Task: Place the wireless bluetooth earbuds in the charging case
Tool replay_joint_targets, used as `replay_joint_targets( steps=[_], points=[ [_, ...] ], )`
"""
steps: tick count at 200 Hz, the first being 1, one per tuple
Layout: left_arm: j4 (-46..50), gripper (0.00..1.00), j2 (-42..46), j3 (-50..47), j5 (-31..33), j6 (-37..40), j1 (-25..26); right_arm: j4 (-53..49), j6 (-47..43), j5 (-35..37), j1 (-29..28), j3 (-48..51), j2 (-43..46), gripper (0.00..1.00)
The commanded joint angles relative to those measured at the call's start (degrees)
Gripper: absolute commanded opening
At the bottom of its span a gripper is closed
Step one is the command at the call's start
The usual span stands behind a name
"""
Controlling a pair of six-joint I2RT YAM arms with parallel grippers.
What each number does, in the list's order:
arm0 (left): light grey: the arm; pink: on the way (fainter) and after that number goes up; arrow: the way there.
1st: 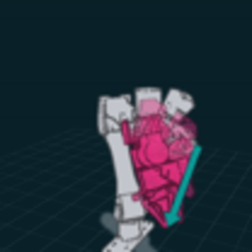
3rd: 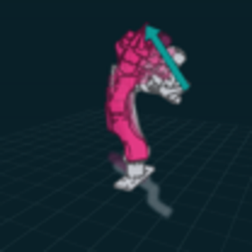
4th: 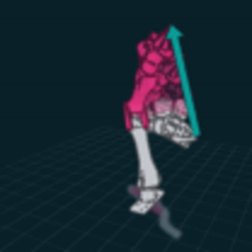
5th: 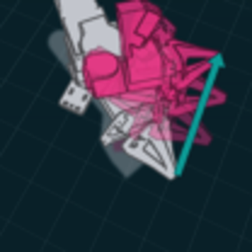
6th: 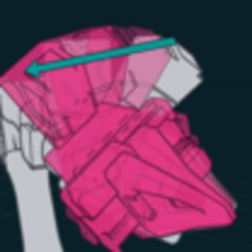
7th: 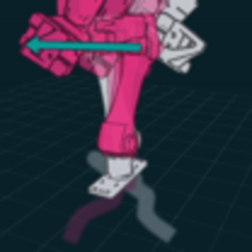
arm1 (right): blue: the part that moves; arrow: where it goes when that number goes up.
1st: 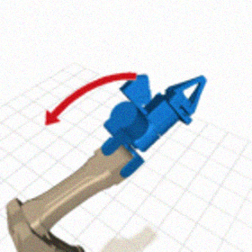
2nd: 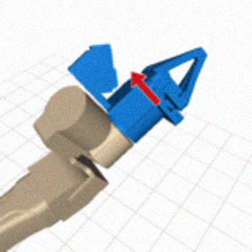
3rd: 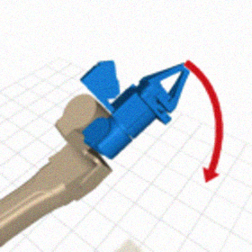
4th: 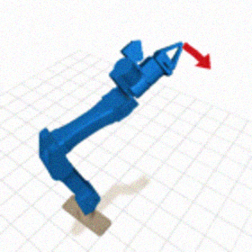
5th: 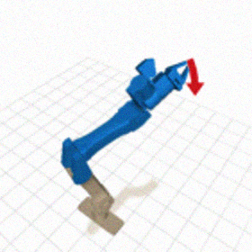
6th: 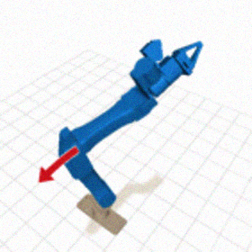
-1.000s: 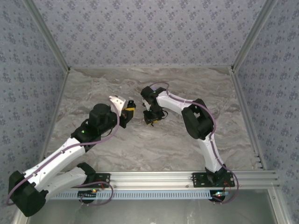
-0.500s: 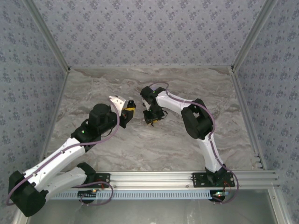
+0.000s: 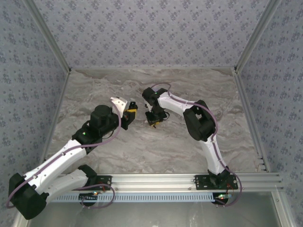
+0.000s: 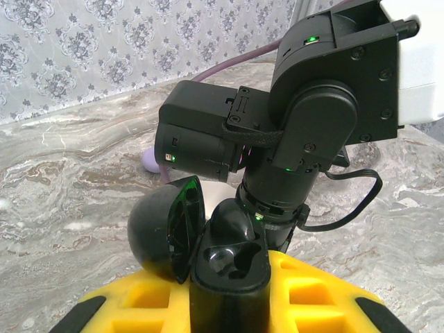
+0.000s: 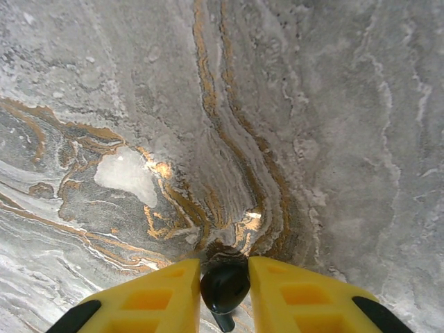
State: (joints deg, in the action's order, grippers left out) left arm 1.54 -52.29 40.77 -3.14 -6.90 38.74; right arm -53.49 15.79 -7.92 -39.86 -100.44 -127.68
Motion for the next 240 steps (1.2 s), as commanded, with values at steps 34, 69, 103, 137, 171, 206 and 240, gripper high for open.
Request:
replay_joint_targets(
  steps=[34, 69, 103, 137, 171, 206, 240],
  points=[
    [-0.5, 0.21, -0.7, 1.5, 0.1, 0.7, 0.0, 3.9, 2.3, -1.0, 1.5, 4.5, 1.7, 0.23],
    [-1.5, 0.21, -2.6, 1.5, -0.8, 0.3, 0.0, 8.6, 3.4, -4.5, 4.2, 9.8, 6.2, 0.23],
    [-3.7, 0.21, -5.7, 1.2, -2.0, -0.8, 0.0, 14.2, 5.3, -8.7, 7.4, 15.5, 10.5, 0.22],
    [-7.4, 0.21, -8.8, 0.2, -2.9, -2.8, 0.1, 18.8, 6.9, -11.7, 10.1, 20.6, 14.1, 0.23],
    [-11.3, 0.2, -13.1, -0.4, -4.4, -5.0, 0.0, 23.1, 8.2, -15.5, 12.9, 24.7, 17.1, 0.22],
    [-16.8, 0.2, -17.1, -1.3, -6.0, -7.3, 0.2, 26.8, 9.4, -18.4, 15.4, 28.4, 20.9, 0.22],
    [-22.5, 0.2, -20.7, -2.5, -7.5, -9.5, 0.2, 31.9, 11.6, -21.8, 18.0, 31.6, 25.7, 0.22]
  ],
)
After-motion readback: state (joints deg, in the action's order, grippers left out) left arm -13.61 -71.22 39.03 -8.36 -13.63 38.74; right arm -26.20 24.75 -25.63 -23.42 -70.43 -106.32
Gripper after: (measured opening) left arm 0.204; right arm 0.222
